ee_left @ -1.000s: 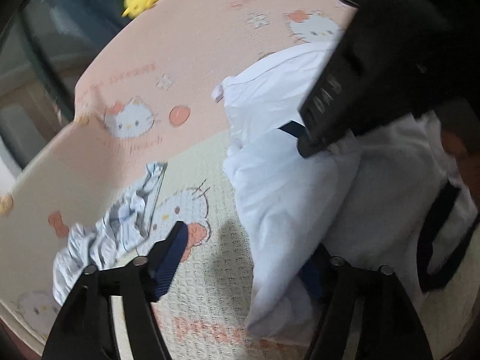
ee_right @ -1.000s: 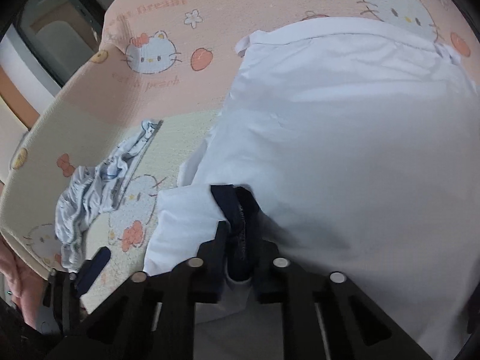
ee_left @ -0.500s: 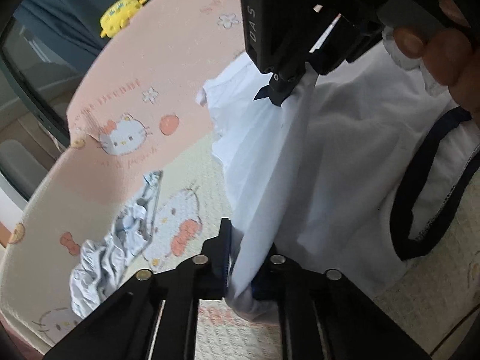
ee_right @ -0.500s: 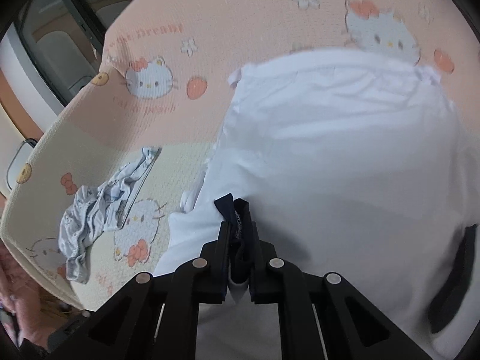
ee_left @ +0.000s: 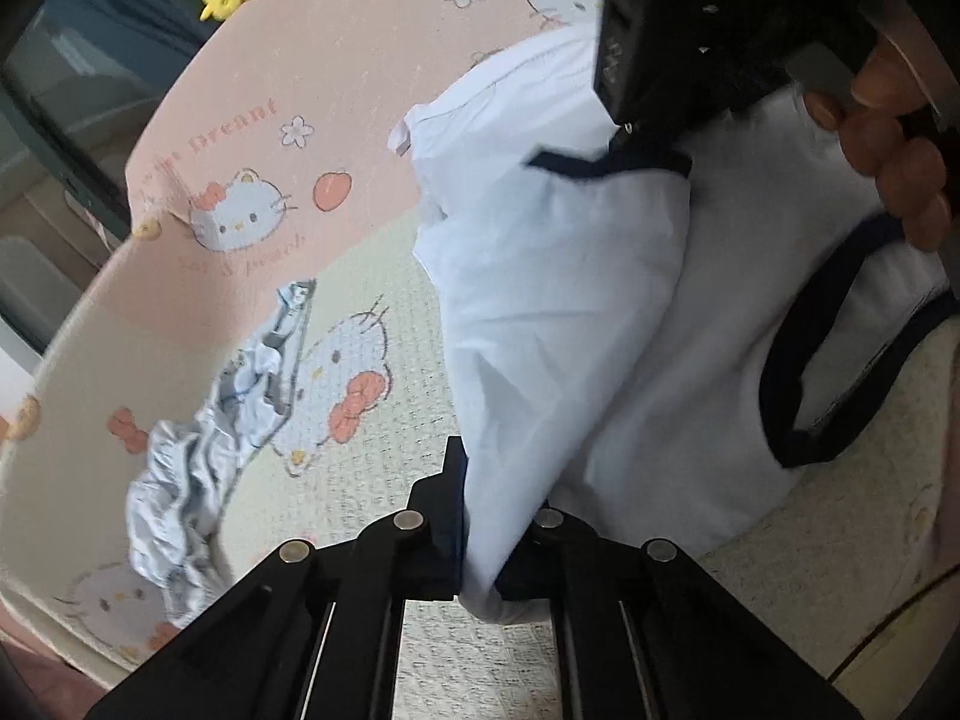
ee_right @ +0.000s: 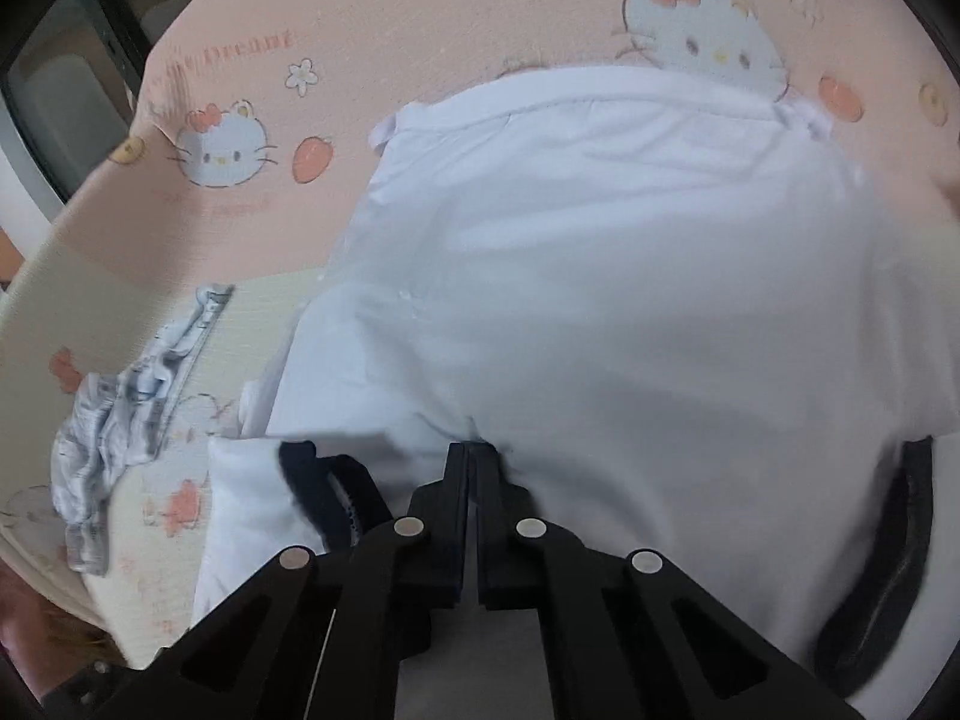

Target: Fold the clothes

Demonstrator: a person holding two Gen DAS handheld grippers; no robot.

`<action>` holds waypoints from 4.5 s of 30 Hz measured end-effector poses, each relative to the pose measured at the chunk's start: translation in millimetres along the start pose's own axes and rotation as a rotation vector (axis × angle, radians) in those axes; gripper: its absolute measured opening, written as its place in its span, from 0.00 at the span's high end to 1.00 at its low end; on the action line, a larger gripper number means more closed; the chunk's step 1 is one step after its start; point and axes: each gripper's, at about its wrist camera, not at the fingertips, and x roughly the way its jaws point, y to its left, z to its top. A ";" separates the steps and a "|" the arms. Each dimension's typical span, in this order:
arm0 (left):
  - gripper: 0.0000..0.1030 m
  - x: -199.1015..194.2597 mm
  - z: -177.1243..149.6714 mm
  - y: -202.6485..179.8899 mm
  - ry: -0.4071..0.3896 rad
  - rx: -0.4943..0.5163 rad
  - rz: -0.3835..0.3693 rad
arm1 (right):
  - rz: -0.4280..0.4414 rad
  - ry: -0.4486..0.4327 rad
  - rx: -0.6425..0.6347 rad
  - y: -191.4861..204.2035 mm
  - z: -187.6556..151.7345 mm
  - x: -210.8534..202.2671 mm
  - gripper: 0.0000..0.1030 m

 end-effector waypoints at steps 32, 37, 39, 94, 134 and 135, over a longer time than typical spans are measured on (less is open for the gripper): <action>0.25 -23.9 19.9 69.2 -0.131 -0.201 -0.135 | 0.137 0.096 0.098 -4.6 -29.1 -45.8 0.55; 0.25 1.6 20.0 89.3 -0.088 -0.312 -0.179 | 0.126 0.105 0.118 -4.6 -36.2 -39.5 0.55; 0.25 8.3 21.5 95.2 -0.088 -0.332 -0.186 | 0.132 0.099 0.142 -6.1 -38.0 -36.8 0.55; 0.28 15.1 2.7 134.7 0.058 -0.450 -0.423 | 0.184 0.039 0.185 -5.4 -40.1 -51.8 0.61; 0.43 0.9 -49.6 92.9 0.099 -0.395 -0.517 | 0.059 0.002 0.027 31.0 -34.8 -5.4 0.56; 0.43 1.6 -49.1 91.2 0.101 -0.394 -0.516 | 0.050 0.001 0.017 32.6 -35.2 -5.7 0.57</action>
